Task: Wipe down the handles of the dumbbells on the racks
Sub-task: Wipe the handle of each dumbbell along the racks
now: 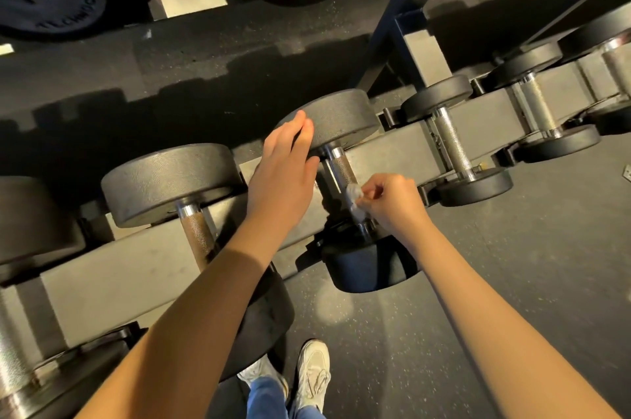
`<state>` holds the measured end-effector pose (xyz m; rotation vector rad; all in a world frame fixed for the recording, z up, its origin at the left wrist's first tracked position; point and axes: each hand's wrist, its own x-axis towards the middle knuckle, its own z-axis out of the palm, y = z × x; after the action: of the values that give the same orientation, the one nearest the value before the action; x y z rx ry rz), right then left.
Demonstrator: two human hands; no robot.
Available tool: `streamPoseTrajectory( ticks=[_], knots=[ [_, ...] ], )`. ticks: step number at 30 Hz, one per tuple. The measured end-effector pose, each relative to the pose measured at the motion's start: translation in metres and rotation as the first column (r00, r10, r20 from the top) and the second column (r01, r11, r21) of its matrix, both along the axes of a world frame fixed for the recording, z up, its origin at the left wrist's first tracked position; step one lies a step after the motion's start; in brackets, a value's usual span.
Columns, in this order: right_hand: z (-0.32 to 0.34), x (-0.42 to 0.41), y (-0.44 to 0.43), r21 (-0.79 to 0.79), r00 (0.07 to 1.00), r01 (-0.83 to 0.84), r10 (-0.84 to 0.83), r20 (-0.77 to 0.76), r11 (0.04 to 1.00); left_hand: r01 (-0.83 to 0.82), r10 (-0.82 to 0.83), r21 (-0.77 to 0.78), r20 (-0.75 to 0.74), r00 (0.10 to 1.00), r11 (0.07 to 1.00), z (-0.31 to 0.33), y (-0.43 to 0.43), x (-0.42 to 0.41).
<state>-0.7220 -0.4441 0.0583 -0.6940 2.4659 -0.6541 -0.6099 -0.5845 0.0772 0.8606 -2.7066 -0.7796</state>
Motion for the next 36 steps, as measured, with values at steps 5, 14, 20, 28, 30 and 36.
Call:
streamPoseTrajectory(
  ticks=[5, 14, 20, 28, 30, 36],
  knots=[
    [0.005, 0.004, -0.006, 0.014, 0.998, 0.055, -0.055, -0.002, 0.998, 0.001, -0.001, -0.005, 0.002, 1.000, 1.000, 0.002, -0.001, 0.000],
    [0.001, -0.007, -0.050, -0.222, 0.971, 0.231, -0.212, 0.106, 0.947, 0.002, -0.002, -0.036, -0.022, 1.000, 0.999, -0.002, -0.001, -0.001],
    [0.004, -0.007, -0.014, -0.028, 0.998, 0.058, -0.057, 0.034, 0.998, -0.006, 0.004, -0.052, -0.027, 1.000, 0.999, 0.000, 0.001, -0.001],
    [0.015, 0.000, 0.009, 0.305, 0.999, -0.041, 0.032, 0.034, 0.951, 0.040, -0.040, -0.073, 0.005, 0.999, 0.997, 0.005, -0.002, 0.001],
    [0.018, 0.006, 0.011, 0.261, 1.000, -0.020, 0.019, 0.007, 0.965, 0.057, -0.055, -0.068, 0.037, 0.998, 0.996, 0.009, -0.003, 0.002],
    [0.049, 0.030, 0.020, -0.118, 0.981, 0.186, -0.191, -0.035, 0.975, 0.119, -0.129, 0.095, 0.108, 0.986, 0.988, 0.038, -0.016, 0.008]
  ],
)
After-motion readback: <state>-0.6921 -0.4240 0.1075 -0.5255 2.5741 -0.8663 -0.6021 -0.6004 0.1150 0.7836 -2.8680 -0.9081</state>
